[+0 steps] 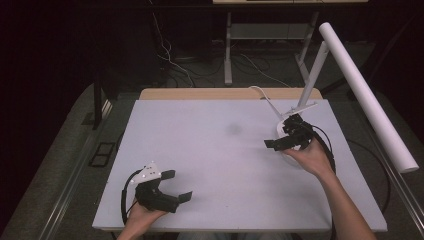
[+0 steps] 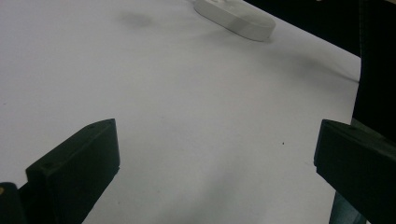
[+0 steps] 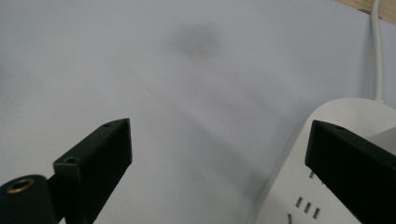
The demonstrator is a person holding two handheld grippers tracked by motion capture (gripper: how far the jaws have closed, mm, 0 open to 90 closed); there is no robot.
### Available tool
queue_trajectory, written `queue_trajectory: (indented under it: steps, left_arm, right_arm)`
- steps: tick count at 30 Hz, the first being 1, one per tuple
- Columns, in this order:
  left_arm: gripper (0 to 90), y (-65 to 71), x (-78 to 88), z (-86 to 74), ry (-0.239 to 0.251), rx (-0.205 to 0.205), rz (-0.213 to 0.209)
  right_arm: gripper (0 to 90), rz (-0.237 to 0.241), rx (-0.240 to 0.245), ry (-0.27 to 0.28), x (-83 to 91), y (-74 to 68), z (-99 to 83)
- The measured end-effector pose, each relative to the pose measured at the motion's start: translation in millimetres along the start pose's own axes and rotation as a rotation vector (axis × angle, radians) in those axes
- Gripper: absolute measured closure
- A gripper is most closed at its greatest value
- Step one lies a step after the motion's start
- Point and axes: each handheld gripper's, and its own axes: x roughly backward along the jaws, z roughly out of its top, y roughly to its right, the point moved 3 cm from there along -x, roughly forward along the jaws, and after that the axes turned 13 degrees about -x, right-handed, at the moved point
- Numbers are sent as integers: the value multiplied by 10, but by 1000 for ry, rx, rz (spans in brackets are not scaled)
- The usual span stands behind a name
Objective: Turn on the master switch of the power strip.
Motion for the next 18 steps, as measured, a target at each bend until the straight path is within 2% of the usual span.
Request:
queue_trajectory:
  steps: [3,7,9,11,14,15,17,18]
  left_arm:
    - [0,1,0,1,1,-1,-1]
    - [0,-7,6,-1,2,-2,1]
    - [0,-7,7,-1,2,-2,1]
    - [0,-5,6,-2,0,-2,-1]
    - [0,-2,4,-1,-1,-1,-2]
    - [0,-2,4,-1,-1,-1,-2]
    - [0,-6,6,-2,-2,-4,0]
    - [0,-4,6,-2,-1,-3,0]
  right_arm:
    - [142,-17,17,-4,-20,-4,28]
    - [160,-42,29,-14,-36,-4,68]
    - [215,-42,41,-19,-39,-13,90]
    - [235,-42,47,-21,-42,-17,101]
    - [319,-46,67,-39,-54,-35,138]
    - [381,-58,76,-53,-63,-42,159]
    - [403,-68,81,-60,-70,-43,170]
    - [476,-88,92,-73,-86,-45,188]
